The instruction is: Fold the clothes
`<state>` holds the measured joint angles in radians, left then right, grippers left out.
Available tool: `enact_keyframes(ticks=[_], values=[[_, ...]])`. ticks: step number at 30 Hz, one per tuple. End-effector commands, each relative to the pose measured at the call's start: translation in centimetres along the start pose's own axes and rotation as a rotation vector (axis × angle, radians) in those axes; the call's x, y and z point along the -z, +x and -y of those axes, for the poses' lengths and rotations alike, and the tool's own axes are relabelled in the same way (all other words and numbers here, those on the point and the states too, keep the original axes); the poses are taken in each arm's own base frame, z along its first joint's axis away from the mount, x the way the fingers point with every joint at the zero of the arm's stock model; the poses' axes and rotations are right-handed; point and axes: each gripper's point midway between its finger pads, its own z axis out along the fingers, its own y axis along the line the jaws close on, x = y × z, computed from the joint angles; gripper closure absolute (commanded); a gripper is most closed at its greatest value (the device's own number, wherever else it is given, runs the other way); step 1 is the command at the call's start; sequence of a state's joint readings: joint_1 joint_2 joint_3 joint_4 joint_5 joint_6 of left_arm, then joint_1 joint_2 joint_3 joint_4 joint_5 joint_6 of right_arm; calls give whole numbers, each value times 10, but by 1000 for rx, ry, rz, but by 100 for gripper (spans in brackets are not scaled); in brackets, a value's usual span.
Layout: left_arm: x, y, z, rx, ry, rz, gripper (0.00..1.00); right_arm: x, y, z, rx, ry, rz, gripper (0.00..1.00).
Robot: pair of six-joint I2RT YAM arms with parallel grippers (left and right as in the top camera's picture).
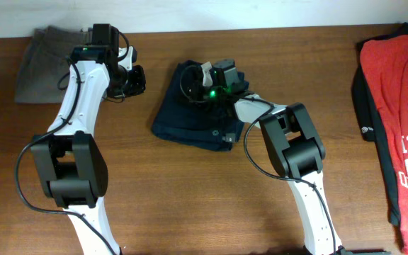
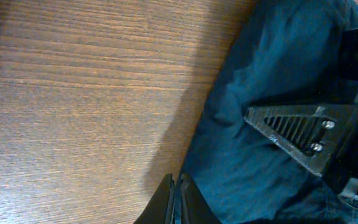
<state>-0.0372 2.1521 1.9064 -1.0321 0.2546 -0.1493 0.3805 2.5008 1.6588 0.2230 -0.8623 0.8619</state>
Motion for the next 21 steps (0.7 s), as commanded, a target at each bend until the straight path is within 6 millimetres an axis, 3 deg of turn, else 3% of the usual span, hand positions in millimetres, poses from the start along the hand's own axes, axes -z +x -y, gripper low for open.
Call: enact_keyframes(ticks=[1, 5, 12, 17, 21], values=[[9, 0, 5, -21, 14, 13, 92, -3, 7, 14, -29, 1, -20, 96], [9, 0, 5, -21, 14, 13, 92, 7, -15, -28, 65, -96, -3, 96], [9, 0, 5, -21, 14, 13, 92, 42, -80, -108, 225, -193, 109, 93], [8, 0, 5, -22, 14, 13, 92, 52, -109, -104, 205, -114, 218, 91], [7, 1, 11, -33, 17, 10, 92, 45, -113, -67, 124, -6, 257, 90]])
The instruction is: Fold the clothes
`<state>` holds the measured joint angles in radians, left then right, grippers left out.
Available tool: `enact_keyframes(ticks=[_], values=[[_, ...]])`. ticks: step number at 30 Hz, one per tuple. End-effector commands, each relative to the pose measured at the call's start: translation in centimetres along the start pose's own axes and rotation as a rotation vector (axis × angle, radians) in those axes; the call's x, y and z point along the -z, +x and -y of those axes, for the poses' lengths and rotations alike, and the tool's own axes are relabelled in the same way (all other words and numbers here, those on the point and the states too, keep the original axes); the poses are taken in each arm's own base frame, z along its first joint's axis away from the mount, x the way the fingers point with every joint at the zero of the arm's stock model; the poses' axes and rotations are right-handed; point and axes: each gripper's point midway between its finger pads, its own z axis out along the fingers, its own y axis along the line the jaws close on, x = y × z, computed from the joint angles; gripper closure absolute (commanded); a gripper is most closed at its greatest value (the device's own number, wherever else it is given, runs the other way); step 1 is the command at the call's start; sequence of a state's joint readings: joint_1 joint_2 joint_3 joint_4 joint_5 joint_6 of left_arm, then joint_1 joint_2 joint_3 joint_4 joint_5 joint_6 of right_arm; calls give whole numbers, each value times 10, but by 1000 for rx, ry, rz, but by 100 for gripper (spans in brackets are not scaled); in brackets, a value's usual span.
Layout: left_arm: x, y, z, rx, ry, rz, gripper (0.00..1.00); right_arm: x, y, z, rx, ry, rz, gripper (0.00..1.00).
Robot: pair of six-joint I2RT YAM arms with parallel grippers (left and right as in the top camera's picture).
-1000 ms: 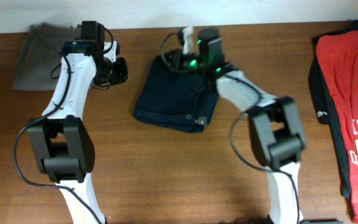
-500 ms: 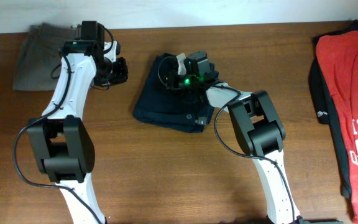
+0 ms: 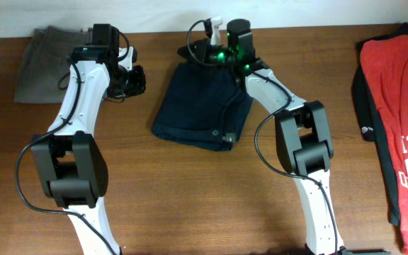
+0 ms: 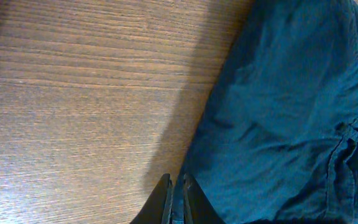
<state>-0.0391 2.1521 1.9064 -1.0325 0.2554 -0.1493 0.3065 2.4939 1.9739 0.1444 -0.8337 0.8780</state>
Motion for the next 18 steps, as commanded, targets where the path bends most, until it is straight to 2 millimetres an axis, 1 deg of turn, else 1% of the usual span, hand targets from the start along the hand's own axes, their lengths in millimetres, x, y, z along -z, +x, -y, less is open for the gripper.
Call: enact_keyframes(ticks=[1, 4, 5, 10, 13, 15, 18], values=[[7, 1, 11, -35, 17, 10, 92, -4, -4, 27, -26, 106, 59, 90], [5, 3, 18, -49, 21, 6, 91, -9, 6, 51, -50, 137, 43, 90], [5, 4, 21, -54, 22, 4, 91, -10, 9, 65, -55, 152, 38, 89], [1, 8, 35, -83, 31, -5, 91, -6, 23, 113, -126, 200, 10, 87], [-1, 12, 47, -107, 37, -12, 91, 1, 29, 128, -162, 179, -28, 87], [-2, 13, 51, -117, 36, -14, 91, 6, 28, 122, -149, 132, -49, 88], [-3, 12, 51, -125, 17, -7, 91, 18, 12, 89, -66, -22, -76, 88]])
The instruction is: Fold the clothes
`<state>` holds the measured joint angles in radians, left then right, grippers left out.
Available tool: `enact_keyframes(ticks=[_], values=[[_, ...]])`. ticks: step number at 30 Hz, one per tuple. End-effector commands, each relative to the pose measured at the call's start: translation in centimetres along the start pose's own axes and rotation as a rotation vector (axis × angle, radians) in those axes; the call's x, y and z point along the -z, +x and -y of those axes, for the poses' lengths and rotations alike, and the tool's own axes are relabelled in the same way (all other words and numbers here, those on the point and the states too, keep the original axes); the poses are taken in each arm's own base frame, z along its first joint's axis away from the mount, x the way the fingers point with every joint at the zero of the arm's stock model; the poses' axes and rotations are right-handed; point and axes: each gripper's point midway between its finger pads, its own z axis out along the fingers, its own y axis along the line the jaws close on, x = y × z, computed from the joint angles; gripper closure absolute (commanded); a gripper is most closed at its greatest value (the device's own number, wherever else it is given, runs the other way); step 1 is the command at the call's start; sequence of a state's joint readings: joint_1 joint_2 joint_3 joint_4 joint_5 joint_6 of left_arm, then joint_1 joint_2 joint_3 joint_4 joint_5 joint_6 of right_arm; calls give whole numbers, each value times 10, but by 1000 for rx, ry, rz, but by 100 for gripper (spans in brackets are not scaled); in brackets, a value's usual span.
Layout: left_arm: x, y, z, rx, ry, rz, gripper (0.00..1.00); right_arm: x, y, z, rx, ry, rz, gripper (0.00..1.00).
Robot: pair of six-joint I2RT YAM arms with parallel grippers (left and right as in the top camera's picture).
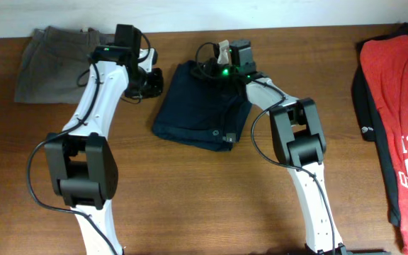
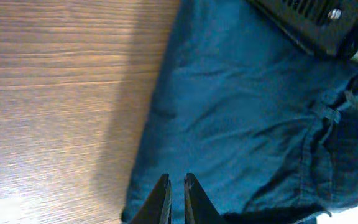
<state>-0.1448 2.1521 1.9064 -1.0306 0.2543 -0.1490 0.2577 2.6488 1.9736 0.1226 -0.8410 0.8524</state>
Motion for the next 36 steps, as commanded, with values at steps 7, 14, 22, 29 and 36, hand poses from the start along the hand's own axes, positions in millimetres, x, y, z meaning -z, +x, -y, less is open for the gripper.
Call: enact_keyframes(ticks=[7, 14, 22, 29, 36], values=[[8, -2, 2, -27, -13, 22, 89, 80, -52, -90, 108, -245, -10, 92], [9, -4, -10, -25, -84, 32, 85, 121, -28, -191, 181, -378, -145, 96], [9, 2, -15, -17, -102, 7, 80, 116, -4, -75, -23, 315, -38, 96], [9, 2, -16, -15, -101, 6, 80, 123, 7, -15, 49, 462, -85, 96], [9, 6, -16, -12, -103, -6, 80, 113, 10, 15, 43, 312, -148, 96]])
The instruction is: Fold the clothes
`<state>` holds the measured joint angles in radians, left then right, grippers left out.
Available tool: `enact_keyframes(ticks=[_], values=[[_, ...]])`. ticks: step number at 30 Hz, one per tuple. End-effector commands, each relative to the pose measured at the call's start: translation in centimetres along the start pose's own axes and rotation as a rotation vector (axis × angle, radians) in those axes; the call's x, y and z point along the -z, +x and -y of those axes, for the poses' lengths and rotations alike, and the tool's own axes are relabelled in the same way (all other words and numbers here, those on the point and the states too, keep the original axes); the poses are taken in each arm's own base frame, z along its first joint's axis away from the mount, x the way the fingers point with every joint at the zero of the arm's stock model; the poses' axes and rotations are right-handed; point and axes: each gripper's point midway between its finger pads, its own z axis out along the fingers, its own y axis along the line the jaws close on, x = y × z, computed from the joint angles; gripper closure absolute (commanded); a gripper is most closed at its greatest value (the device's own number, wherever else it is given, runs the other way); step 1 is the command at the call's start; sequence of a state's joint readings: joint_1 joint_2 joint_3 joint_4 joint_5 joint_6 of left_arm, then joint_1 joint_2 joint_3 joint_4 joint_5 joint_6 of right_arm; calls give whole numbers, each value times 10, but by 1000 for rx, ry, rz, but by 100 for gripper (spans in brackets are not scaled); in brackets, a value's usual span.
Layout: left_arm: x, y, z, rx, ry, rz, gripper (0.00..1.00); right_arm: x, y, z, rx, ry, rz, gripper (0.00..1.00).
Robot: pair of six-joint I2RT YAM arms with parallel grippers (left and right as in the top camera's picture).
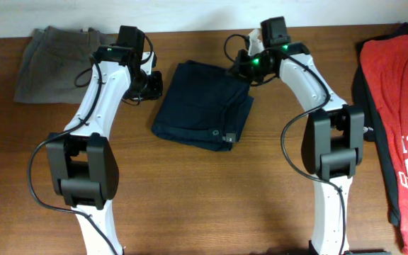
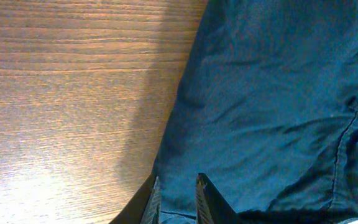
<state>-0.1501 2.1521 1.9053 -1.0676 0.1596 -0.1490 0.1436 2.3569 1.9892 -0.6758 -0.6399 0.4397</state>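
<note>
A folded navy garment (image 1: 202, 106) lies at the table's middle back; in the left wrist view the navy garment (image 2: 272, 106) fills the right side. My left gripper (image 1: 152, 83) hangs at its left edge. Seen from the wrist, the left gripper (image 2: 178, 190) has its jaws parted over the cloth's border, nothing pinched. The right gripper (image 1: 245, 67) sits at the garment's far right corner; its jaws are too small to read. A folded grey garment (image 1: 48, 58) rests at the back left. A red garment (image 1: 399, 106) lies at the right.
A black garment (image 1: 363, 92) lies under the red one, near the table's right edge. The back edge of the wooden table (image 1: 168, 177) runs just behind the clothes. Both arms cross the table on either side of the navy garment.
My right gripper has moved from the navy garment's far edge to its far right corner. The left gripper's jaws stand wider apart, still at the garment's left edge.
At first my right gripper lay on the middle of the navy garment and my left gripper was shut to its left. Then the right one was at the far edge. Then the left one reached the garment's left edge, jaws slightly parted, now wider.
</note>
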Motion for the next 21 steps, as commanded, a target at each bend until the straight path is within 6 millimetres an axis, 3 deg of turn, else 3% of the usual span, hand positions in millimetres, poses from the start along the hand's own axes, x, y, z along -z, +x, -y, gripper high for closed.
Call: enact_keyframes(ticks=[1, 8, 12, 16, 21], values=[[9, -2, -2, -14, -6, 19, 80, -26, 12, 16, 46, -125, -73, 96], [9, 0, -2, -13, -7, 11, 80, -71, 42, 49, -26, -157, -178, 96], [9, 0, -2, -13, -7, 11, 80, -78, 49, 59, -40, -149, -201, 96], [9, 0, -3, -13, -8, 11, 80, -58, 36, 42, -9, -160, -164, 96], [9, 0, -2, -13, -8, 11, 80, -3, 13, -9, 64, -183, -83, 96]])
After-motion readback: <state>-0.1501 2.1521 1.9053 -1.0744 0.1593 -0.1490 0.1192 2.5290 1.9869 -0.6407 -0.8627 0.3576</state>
